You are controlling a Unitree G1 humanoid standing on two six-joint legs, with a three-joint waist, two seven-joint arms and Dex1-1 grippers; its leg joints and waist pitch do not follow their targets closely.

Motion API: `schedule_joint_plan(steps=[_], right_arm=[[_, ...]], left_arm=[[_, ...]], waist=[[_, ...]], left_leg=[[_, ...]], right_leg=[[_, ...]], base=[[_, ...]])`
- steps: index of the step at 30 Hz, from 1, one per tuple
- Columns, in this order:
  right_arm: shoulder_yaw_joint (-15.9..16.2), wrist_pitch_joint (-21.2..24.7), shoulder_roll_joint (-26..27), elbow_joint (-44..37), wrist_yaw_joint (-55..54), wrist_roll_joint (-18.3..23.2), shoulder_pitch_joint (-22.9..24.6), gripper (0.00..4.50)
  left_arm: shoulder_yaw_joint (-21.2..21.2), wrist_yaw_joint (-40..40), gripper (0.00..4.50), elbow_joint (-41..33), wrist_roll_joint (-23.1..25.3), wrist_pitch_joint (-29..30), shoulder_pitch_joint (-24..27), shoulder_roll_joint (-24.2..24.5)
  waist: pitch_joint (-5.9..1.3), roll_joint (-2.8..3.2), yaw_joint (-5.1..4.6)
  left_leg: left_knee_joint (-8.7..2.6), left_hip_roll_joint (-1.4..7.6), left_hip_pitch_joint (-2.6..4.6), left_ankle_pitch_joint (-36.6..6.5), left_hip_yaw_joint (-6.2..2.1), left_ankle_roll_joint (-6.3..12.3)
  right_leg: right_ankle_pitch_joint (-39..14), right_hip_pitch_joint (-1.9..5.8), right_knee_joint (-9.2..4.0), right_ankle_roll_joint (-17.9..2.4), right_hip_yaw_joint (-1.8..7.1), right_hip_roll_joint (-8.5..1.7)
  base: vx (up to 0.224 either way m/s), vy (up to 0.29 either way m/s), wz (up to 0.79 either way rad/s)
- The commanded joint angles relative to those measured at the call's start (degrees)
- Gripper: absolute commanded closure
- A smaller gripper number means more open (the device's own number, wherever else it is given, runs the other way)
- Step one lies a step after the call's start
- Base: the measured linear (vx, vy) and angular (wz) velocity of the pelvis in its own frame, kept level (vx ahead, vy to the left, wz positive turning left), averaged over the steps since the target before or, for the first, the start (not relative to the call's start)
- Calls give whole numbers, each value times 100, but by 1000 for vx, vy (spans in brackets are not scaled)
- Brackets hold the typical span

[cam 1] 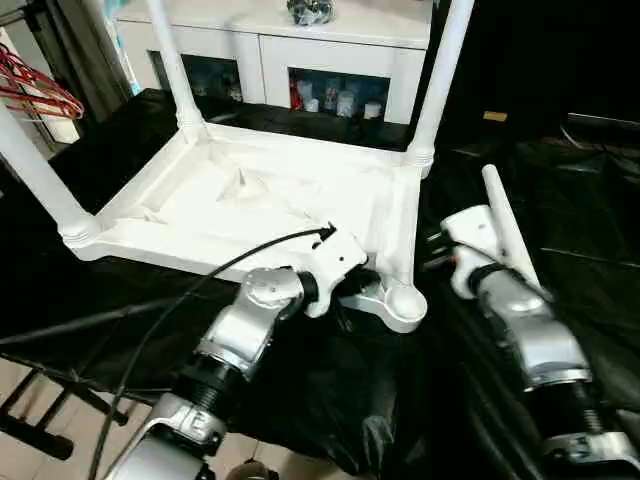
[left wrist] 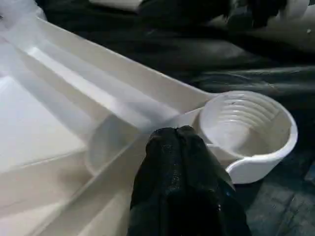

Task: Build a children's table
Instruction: Rotate table base, then pick table leg

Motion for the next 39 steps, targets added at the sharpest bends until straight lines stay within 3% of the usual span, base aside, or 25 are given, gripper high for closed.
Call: schedule_joint_plan(steps=[1,2,3,5,6,7,9,11,18,22,25,27,28,31,37,39], right_arm=[[-211,428,-45,-317,-92,93,55,440],[-223,457,-46,-340,-94,103,59,440],[-391,803,-43,-563,-203,182,84,450],[-610,1242,-20,-770,-408,230,77,417],[-714,1484,-14,-865,-526,225,62,417],[-778,1704,-25,-920,-643,185,37,409],[-846,1880,-47,-938,-730,171,-4,385],[-951,2193,-110,-909,-853,128,-107,367],[-1109,3181,-330,-791,-968,117,-390,310],[-1162,3402,-356,-838,-1050,144,-420,281],[-1203,3526,-361,-869,-1096,160,-440,252],[-1259,3735,-370,-907,-1027,245,-442,243],[-1186,4057,-443,-919,-919,275,-425,226],[-1029,4477,-564,-889,-725,303,-367,210],[-1188,4767,-525,-766,-638,494,-310,208],[-1225,4778,-520,-737,-648,503,-306,226]], left_arm=[[140,-132,450,-295,-84,46,97,189],[145,-145,450,-316,-93,56,105,206],[183,-324,417,-574,-191,162,213,419],[240,-488,409,-865,-289,259,329,640],[296,-507,409,-1006,-323,288,382,725],[341,-486,390,-1104,-344,276,419,776],[409,-459,366,-1218,-384,271,462,818],[496,-420,367,-1432,-479,365,525,847],[465,-587,296,-2041,-814,816,618,880],[418,-713,278,-2244,-953,958,619,901],[405,-739,238,-2361,-1015,1064,631,943],[390,-765,239,-2445,-1047,1119,642,1006],[363,-777,211,-2494,-1038,1122,650,1057],[347,-789,192,-2544,-1024,1117,659,1092],[307,-917,166,-2718,-1143,1213,679,1174],[303,-931,158,-2757,-1156,1233,685,1192]], waist=[[-370,-12,-46],[-378,7,-62],[-377,-2,-87],[-383,23,-123],[-384,-35,-132],[-379,-7,-137],[-371,16,-154],[-367,10,-160],[-371,-13,-158],[-378,-21,-158],[-381,-19,-159],[-379,-19,-165],[-373,-24,-173],[-374,-30,-177],[-379,-50,-167],[-379,-53,-167]], left_leg=[[-369,102,111,-1189,-49,90],[-373,97,107,-1192,-57,72],[-374,93,97,-1144,-61,59],[-371,97,92,-1078,-63,72],[-370,96,83,-958,-60,102],[-369,94,88,-924,-55,100],[-367,91,107,-935,-43,50],[-371,94,111,-970,-42,2],[-353,73,111,-873,-25,-39],[-343,67,91,-713,-25,-32],[-336,65,102,-731,-18,-36],[-338,64,106,-732,-20,-38],[-340,61,106,-763,-19,-38],[-340,64,108,-737,-25,-60],[-329,68,101,-663,-17,-45],[-325,67,103,-651,-13,-49]], right_leg=[[-715,303,-421,-1042,218,-252],[-746,309,-416,-1018,215,-254],[-737,309,-408,-1007,211,-245],[-687,303,-385,-1048,210,-249],[-663,310,-366,-1067,211,-247],[-679,299,-367,-1065,214,-240],[-751,273,-385,-1035,217,-230],[-806,275,-380,-1038,218,-237],[-813,274,-381,-972,226,-233],[-665,289,-354,-975,225,-231],[-700,281,-365,-961,227,-232],[-714,285,-364,-942,227,-224],[-787,285,-372,-921,226,-223],[-757,295,-364,-925,223,-213],[-794,286,-360,-957,228,-234],[-776,285,-356,-963,230,-233]], base=[[0,0,0],[0,0,0],[0,0,0],[0,0,0],[0,0,0],[0,0,0],[0,0,0],[0,0,0],[0,0,0],[0,0,0],[0,0,0],[0,0,0],[0,0,0],[0,0,0],[0,0,0],[0,0,0]])
